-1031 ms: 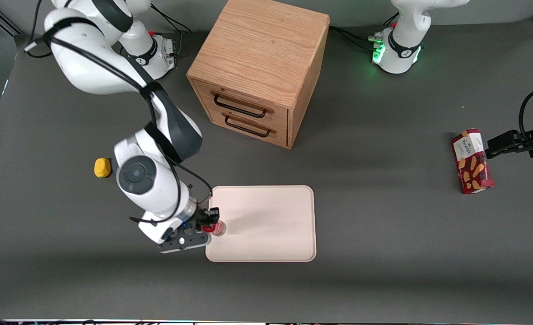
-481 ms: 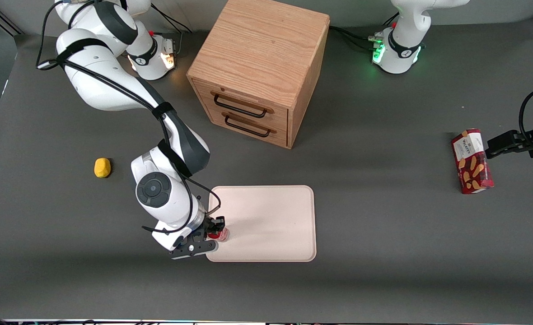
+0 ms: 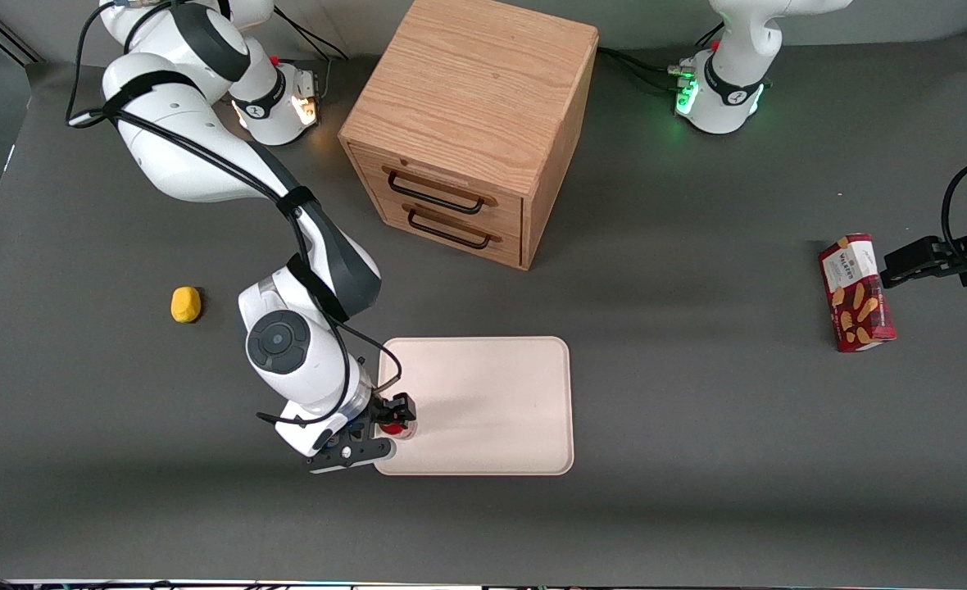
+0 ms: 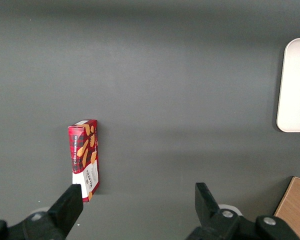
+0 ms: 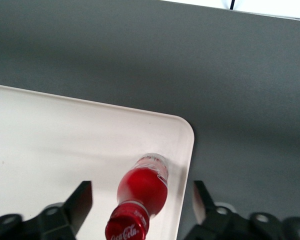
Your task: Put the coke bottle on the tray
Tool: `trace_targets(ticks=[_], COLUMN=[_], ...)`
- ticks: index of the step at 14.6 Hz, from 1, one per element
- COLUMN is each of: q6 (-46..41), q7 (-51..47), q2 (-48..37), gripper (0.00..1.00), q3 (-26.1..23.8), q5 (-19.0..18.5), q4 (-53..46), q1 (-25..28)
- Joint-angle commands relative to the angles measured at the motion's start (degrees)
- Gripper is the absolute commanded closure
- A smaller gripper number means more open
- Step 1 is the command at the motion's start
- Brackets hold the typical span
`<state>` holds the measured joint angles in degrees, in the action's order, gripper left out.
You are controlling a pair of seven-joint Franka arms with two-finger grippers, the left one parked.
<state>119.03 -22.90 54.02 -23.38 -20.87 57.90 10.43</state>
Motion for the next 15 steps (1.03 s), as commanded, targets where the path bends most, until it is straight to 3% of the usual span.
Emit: trace_targets(ticks=[1,5,7,9,12,15], q6=[1.0,-6.9,-12.7,-13.2,-13.0,-13.0], q7=[-2.3,-3.5,-3.6,-2.9,0.6,4.0], q2=[-0.9,-6.0,-11.8,-21.3,-34.7,-47.5], gripper=[0.00,0.00,0.00,0.00,0.00,0.00], q3=[-0.5,-0.5,-0.2,1.1,10.0,15.5], q5=[-1.5,-0.2,2.3,7.2,17.8,22.1], q4=[0.8,1.1,3.9,13.5,25.9,38.9], q1=[-0.2,-1.4,-3.1,-6.9,-7.3,-7.2])
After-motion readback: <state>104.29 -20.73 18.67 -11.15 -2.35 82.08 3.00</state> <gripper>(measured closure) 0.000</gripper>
